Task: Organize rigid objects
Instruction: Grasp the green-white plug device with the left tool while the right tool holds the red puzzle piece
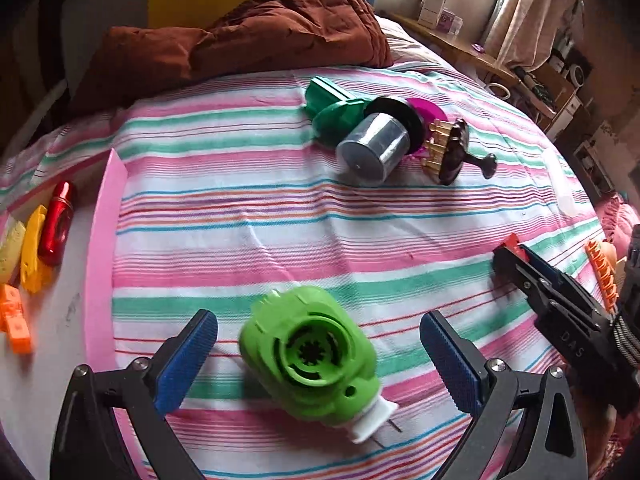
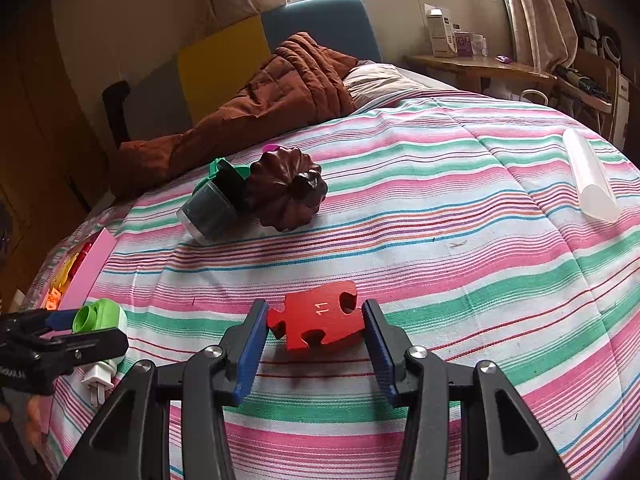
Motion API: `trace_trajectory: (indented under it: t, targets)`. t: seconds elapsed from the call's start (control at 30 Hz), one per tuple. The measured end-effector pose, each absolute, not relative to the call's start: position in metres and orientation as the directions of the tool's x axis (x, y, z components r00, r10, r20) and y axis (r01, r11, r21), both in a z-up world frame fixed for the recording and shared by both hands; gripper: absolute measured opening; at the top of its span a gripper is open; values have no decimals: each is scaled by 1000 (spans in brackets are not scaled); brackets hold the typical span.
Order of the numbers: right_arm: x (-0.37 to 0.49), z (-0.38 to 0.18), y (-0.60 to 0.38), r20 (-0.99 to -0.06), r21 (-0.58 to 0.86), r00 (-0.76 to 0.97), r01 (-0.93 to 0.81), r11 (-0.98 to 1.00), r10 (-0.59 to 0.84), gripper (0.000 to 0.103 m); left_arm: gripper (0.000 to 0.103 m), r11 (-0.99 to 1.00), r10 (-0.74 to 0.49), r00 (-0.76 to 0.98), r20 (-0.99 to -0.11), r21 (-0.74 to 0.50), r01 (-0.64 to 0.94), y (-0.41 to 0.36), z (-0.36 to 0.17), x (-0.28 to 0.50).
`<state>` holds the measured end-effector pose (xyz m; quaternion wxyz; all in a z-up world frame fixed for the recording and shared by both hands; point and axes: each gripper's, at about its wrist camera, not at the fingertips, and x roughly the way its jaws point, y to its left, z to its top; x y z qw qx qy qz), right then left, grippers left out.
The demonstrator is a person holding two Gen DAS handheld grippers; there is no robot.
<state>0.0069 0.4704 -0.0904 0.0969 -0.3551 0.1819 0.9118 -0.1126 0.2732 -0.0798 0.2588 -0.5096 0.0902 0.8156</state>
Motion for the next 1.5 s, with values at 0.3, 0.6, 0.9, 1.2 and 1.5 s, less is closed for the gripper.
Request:
trace_trajectory:
  t: [0.3,0.6,0.9,1.2,1.5]
  targets:
    - [9,-92,471,-676,279,-736,-307,-910,41,48,101,-900,302,-439,-846,-102,-423,267,-73,-80]
    - [8,-92,471,-673,283,-739,-308,-908,41,48,70,-815,285,-418,-863,11,-579,281,-83,-89]
    - [9,-92,470,-673,279,-738,-312,-908,47,48,70,-827,362,-426,-829,-75,-557,282,-81,-90]
    - [8,-92,468,-676,264,-735,-316,-911,59,48,53,-832,409,-422,-809,-140,-537,265,-80,-82]
    - [7,-92,466,-680,242,-729,-319,-916,74,48,53,-817,470,-417,-778,-205,-539,244,-64,-69]
